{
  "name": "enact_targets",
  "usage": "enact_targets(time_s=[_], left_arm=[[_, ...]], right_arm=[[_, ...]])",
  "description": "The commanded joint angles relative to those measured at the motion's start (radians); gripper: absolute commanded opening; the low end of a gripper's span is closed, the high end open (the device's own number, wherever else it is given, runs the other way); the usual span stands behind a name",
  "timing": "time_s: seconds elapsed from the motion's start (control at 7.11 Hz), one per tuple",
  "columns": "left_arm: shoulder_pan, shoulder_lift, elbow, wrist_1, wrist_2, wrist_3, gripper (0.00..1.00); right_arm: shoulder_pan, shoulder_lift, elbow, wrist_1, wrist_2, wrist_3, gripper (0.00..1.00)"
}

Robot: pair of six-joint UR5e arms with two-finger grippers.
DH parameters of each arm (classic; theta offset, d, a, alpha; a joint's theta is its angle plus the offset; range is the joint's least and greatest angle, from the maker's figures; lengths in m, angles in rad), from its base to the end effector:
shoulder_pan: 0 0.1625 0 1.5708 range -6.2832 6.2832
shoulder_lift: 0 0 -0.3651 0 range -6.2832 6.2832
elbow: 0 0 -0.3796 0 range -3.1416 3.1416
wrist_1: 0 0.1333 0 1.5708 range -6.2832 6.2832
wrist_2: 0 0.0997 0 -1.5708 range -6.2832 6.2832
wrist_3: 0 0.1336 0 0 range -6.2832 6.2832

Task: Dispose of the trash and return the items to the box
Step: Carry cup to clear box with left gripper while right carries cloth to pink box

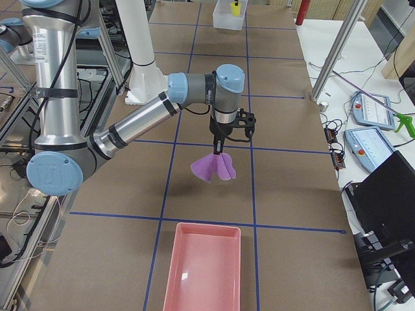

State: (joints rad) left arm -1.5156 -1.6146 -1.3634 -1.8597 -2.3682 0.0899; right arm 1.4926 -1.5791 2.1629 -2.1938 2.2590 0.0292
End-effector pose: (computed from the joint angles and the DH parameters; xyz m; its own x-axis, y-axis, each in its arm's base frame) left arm -0.0100 -0.5024 0.6692 0.6849 0.2163 -0.6958 -0.1167 0.9752 0.1882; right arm 0.0163 -0.4118 0.4254 0.7739 -0.0064 0.6332 0.0555 0.9968 -0.0577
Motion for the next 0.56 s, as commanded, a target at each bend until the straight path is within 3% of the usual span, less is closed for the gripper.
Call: enact_targets(time_s=[0.0,0.28,0.42], left_arm=[[0.020,-0.021,0.012,-0.003,0.001,-0.070,0.00],[0.060,-0.031,0.032,-0.033,0.001,-0.145,0.00],[0.066,-0.043,0.035,-0.032,0.001,-0.145,0.08]], right_arm=[[0.130,-0.021,-0.087,-0.041,-0.085,-0.263,0.00],[0.210,-0.015,-0.257,-0.023,-0.128,-0.449,0.00],[0.230,-0.028,-0.318,0.052,-0.154,-0.469,0.00]])
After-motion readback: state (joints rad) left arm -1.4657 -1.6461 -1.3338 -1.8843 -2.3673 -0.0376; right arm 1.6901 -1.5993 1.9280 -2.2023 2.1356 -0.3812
